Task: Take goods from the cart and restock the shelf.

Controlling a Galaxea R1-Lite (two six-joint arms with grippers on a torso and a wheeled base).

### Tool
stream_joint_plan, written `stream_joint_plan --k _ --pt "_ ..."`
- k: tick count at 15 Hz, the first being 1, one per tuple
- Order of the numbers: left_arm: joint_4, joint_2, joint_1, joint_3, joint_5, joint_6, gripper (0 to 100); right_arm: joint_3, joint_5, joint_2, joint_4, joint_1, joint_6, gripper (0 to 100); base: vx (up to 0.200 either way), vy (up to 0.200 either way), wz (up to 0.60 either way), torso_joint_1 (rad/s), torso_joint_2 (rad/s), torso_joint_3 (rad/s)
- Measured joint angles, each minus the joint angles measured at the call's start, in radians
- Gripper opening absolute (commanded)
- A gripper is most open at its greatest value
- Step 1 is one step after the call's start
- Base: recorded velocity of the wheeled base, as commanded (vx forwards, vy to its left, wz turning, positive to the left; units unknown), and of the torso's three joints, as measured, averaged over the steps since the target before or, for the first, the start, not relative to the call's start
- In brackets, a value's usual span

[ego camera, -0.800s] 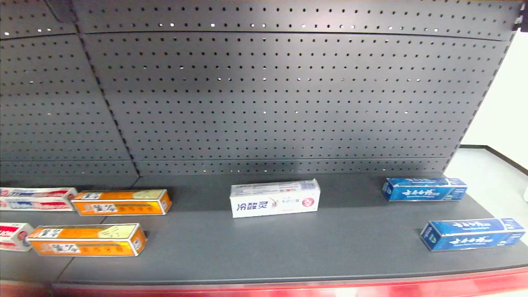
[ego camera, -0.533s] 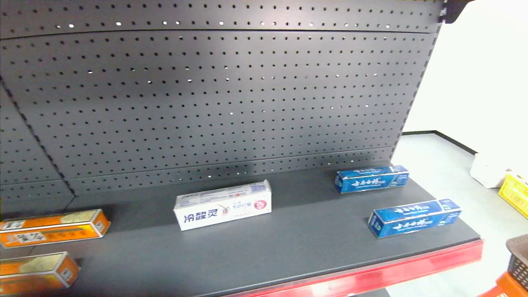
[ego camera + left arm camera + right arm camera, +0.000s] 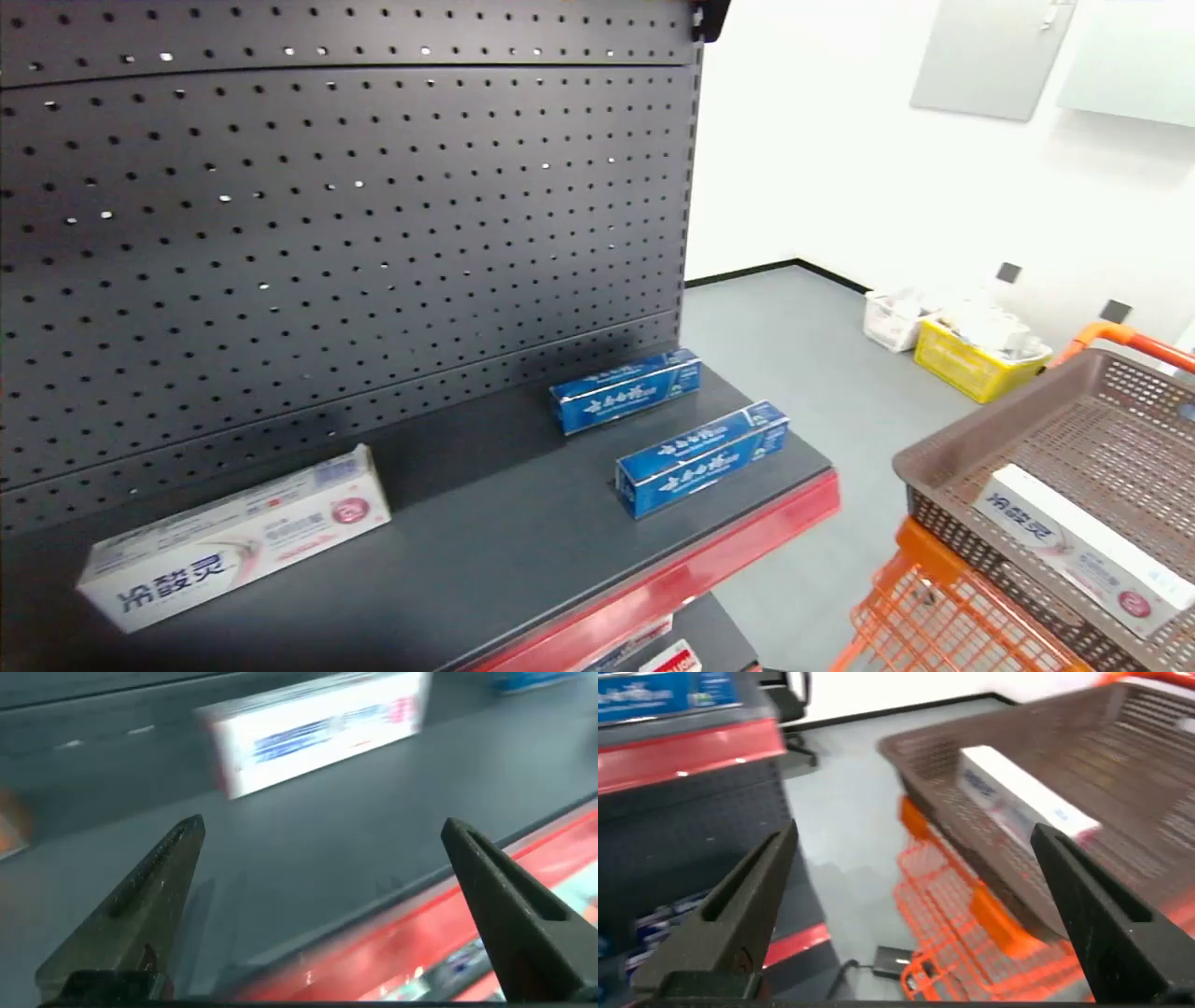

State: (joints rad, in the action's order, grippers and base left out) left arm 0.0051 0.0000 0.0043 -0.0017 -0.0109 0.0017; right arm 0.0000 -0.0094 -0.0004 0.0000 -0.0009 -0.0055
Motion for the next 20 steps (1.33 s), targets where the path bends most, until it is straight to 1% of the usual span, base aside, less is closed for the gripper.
stream_joint_plan --k 6,20 --pt "-0.001 0.0 0.001 0.0 0.001 0.0 100 0.0 0.0 0.0 0.0 0.0 0.0 100 0.0 0.0 -0.6 0.002 0.0 0.003" --pt "-0.002 0.0 0.0 0.0 0.003 -0.001 100 0.0 0.0 0.0 0.0 0.0 0.0 100 0.0 0.0 0.0 0.0 0.0 0.0"
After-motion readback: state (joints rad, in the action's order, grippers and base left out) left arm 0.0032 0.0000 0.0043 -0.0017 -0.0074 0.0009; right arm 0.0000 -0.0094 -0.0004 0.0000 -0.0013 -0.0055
